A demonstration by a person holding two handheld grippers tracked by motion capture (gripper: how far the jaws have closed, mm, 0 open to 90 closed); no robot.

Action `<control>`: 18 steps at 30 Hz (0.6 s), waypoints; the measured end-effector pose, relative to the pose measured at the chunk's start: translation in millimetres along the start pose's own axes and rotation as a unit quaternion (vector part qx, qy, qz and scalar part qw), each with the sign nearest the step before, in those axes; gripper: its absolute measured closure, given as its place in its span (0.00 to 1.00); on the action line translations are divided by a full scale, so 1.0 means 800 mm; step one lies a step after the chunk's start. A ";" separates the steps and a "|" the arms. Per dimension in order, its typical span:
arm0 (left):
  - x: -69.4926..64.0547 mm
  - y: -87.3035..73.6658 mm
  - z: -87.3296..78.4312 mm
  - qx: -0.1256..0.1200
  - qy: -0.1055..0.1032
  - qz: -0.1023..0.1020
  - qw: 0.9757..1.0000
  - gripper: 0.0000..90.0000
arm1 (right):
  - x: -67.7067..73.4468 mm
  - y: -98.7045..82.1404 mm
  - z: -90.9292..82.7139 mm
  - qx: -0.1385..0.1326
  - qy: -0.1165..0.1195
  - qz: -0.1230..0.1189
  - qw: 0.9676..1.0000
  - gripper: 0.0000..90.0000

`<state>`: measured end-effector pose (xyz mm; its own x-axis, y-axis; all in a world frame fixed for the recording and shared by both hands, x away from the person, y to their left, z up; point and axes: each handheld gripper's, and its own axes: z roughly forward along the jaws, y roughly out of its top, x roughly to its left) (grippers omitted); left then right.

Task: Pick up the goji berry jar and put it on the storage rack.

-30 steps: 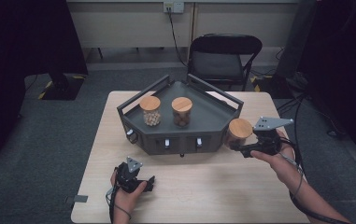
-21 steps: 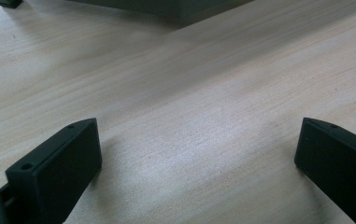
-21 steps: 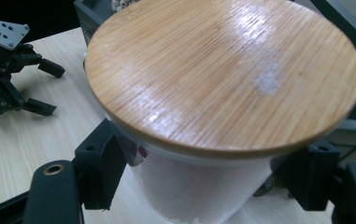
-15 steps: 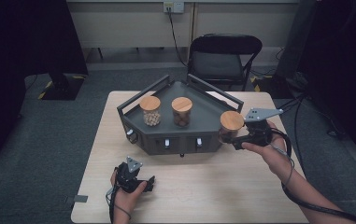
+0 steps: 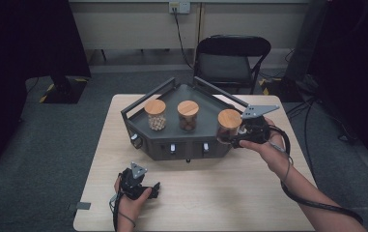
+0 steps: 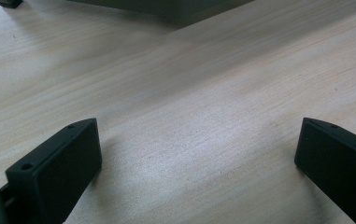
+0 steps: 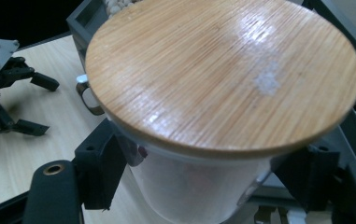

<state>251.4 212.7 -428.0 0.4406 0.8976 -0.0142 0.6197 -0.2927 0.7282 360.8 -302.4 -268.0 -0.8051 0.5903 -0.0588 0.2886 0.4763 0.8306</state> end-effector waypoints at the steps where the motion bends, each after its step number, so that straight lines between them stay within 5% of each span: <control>1: 0.000 0.000 0.000 0.000 0.000 0.000 1.000 0.00 | -0.001 0.003 0.003 0.000 0.002 0.002 1.000 0.28; 18: 0.000 0.000 0.000 0.000 0.000 0.000 1.000 0.00 | -0.011 0.021 0.029 0.001 -0.010 0.023 1.000 0.28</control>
<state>251.4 212.7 -428.0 0.4405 0.8977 -0.0144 0.6198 -0.2925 0.7282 384.4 -284.6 -266.5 -0.7799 0.6251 -0.0317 0.3269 0.4500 0.8310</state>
